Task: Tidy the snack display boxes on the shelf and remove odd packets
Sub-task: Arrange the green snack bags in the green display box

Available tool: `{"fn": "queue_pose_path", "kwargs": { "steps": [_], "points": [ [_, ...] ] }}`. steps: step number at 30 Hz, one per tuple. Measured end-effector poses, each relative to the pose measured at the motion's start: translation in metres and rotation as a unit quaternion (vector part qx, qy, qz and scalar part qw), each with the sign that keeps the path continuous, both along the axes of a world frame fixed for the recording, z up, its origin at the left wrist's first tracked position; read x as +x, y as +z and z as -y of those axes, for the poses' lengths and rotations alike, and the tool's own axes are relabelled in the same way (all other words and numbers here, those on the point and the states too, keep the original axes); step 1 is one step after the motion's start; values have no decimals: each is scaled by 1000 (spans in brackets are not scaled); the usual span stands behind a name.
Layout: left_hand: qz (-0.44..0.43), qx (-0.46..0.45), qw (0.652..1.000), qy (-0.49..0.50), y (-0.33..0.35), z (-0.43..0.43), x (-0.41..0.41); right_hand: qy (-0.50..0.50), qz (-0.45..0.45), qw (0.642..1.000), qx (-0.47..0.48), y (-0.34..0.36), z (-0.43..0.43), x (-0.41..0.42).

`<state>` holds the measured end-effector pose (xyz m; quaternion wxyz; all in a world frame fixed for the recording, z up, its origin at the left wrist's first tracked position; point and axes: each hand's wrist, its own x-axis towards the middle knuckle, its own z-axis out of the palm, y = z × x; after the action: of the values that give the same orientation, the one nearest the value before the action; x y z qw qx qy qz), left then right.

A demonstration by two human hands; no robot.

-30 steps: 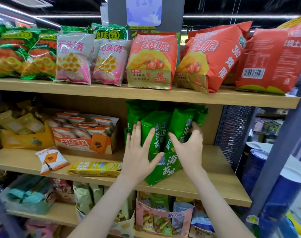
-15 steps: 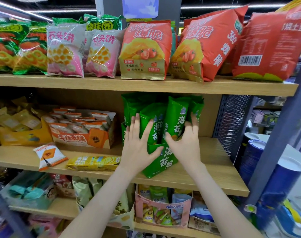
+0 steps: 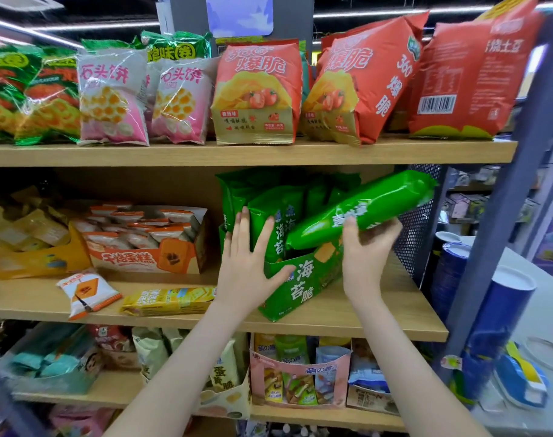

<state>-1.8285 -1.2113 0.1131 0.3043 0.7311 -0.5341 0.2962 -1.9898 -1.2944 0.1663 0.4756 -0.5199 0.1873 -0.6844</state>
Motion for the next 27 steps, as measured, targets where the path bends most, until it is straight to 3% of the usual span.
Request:
{"fn": "queue_pose_path", "kwargs": {
  "steps": [2, 6, 10, 13, 16, 18, 22, 27],
  "points": [
    [-9, 10, 1000, -6, 3, -1, -1, -9, 41, 999, -16, 6, -5, -9],
    [-59, 29, 991, -115, 7, -13, -8, 22, -16, 999, -43, 7, -29, -21],
    [-170, -64, 952, -246, 11, -52, -29, 6, -12, 999, -40, -4, -62, -31],
    [-159, -60, 944, -284, 14, -87, -51, 1, -23, 997, -67, -12, -98, -39],
    [-150, -28, 945, -291, 9, -115, -67, 76, -78, 991, -83, -30, -132, -42],
    [-225, 25, 935, -272, 3, -134, -77, 151, -135, 978, -52, -48, -149, -40],
    [-360, 134, 889, -250, -30, -173, -80, 215, -215, 951, 47, -83, -172, -43],
    [-527, 234, 773, -265, -78, -215, -69, 174, -270, 938, 128, -110, -172, -61]
  ]
}}
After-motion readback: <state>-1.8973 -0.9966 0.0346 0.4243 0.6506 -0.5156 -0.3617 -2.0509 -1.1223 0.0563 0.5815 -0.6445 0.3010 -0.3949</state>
